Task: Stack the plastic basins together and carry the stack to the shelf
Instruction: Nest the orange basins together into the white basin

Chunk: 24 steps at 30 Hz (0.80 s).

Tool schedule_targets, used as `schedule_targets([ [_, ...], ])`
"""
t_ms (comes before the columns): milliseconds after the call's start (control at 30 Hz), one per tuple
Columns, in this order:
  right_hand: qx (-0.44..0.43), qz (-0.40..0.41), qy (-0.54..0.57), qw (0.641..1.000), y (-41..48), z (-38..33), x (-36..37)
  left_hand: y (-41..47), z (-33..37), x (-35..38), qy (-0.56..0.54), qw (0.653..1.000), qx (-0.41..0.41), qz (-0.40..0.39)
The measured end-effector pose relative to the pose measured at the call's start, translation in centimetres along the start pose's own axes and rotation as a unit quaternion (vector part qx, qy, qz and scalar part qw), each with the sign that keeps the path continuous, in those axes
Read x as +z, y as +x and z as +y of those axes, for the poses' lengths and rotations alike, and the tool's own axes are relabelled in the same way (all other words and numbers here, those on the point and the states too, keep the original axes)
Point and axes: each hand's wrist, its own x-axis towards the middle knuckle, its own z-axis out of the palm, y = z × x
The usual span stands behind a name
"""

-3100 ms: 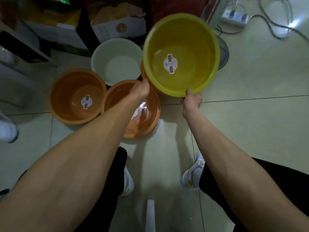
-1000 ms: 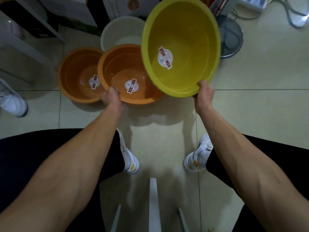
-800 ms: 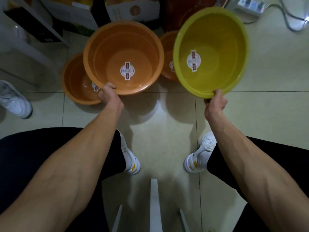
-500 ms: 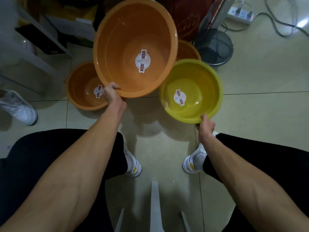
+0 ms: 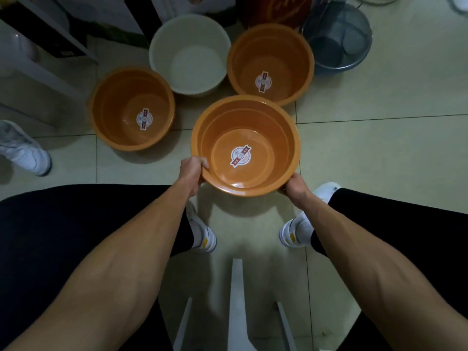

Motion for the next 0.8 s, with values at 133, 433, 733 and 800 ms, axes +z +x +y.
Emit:
schedule_targets([
  [133,0.016,-0.055,0.016,0.998,0.8,0.5,0.6,2.0,-0.9,0.7,0.042,0.999,-0.015,-0.002],
  [433,0.051,-0.004,0.184,0.982,2.7,-0.1,0.2,4.6,-2.9,2.1,0.271,0.962,0.021,0.033],
  [733,-0.018,0.112,-0.102,0.988,3.8,-1.3,1.4,4.6,-0.9,4.1,0.357,0.933,-0.036,0.011],
  [800,-0.019,0.123,-0.121,0.985,3.9,-1.7,1.3,4.7,-0.5,3.9,0.371,0.928,-0.034,-0.012],
])
